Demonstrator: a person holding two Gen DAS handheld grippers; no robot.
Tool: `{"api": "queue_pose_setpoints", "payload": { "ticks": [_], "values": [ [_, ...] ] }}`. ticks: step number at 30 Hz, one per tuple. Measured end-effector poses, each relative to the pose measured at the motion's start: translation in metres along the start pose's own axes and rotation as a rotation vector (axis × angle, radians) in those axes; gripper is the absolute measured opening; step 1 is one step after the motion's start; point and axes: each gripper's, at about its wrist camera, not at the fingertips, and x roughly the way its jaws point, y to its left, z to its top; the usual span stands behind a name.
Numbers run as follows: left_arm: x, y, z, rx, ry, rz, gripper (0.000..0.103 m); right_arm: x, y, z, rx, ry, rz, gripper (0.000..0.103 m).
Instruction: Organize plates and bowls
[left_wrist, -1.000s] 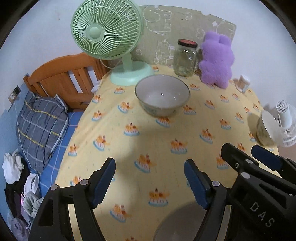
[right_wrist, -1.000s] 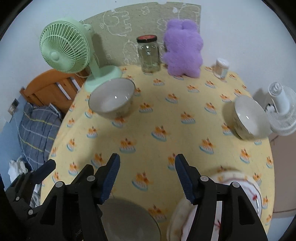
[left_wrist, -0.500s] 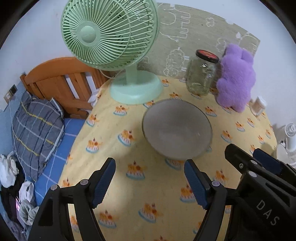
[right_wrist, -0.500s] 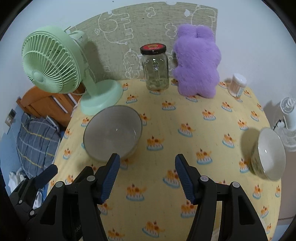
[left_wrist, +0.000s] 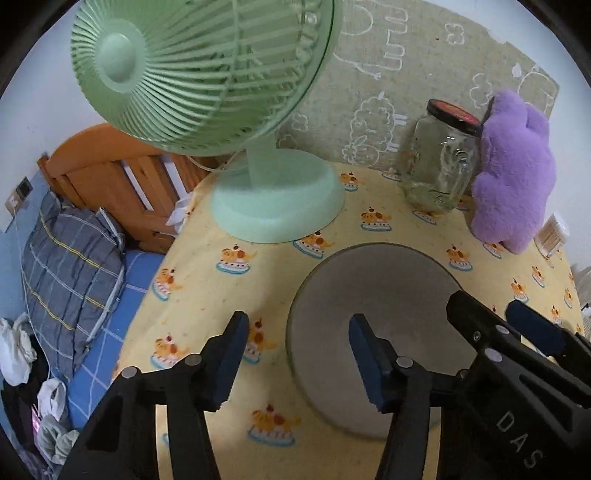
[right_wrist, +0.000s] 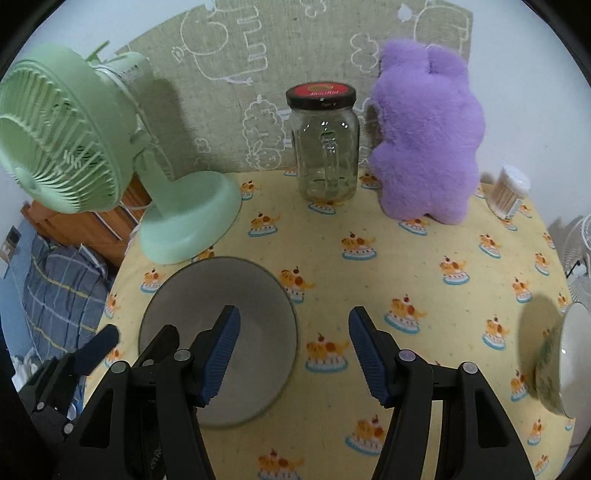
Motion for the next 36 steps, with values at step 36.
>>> {"api": "queue_pose_setpoints", "payload": {
  "ticks": [36],
  "values": [
    [-0.009, -0.017, -0.023, 0.032, 0.099, -0.063, 0.033, -0.002, -0.004, -0.018, -0.019, 0.078, 0.014, 0.027]
  ]
}}
